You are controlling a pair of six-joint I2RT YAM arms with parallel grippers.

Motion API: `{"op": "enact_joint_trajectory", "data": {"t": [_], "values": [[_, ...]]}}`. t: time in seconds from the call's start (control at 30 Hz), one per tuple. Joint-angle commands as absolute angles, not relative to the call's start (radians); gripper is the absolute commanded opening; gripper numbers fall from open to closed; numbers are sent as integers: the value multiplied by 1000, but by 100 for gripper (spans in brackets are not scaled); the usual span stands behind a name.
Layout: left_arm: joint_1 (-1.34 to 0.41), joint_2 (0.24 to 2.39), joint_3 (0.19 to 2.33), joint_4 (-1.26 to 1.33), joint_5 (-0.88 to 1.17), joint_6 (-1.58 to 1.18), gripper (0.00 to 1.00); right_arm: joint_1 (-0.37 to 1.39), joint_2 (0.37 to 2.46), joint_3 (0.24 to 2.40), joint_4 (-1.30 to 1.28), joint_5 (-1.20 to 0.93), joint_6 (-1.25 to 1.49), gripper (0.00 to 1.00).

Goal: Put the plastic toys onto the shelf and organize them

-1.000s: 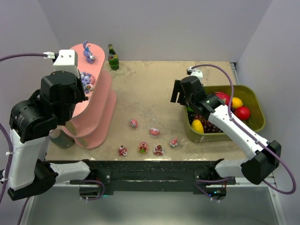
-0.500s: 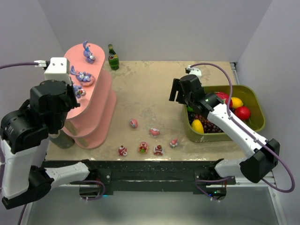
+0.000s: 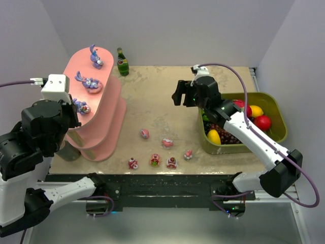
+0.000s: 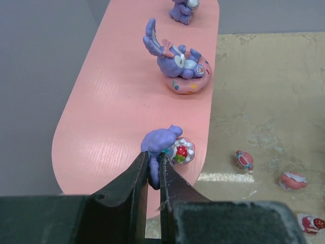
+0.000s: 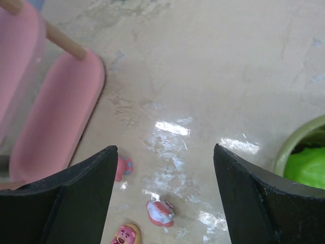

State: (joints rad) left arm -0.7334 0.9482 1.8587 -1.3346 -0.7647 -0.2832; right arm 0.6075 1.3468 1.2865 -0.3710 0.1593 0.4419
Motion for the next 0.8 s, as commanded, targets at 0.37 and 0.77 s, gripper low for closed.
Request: {"op": "enact_joint_trajectory", "data": {"t": [0.37, 0.77], "values": [[-727, 948, 1859, -1318, -770, -230, 1, 663, 1358, 1342, -261, 97, 393, 80], [-726, 928, 1841, -1318, -790, -215, 7, 670, 1378, 1351, -256, 83, 394, 80]]}}
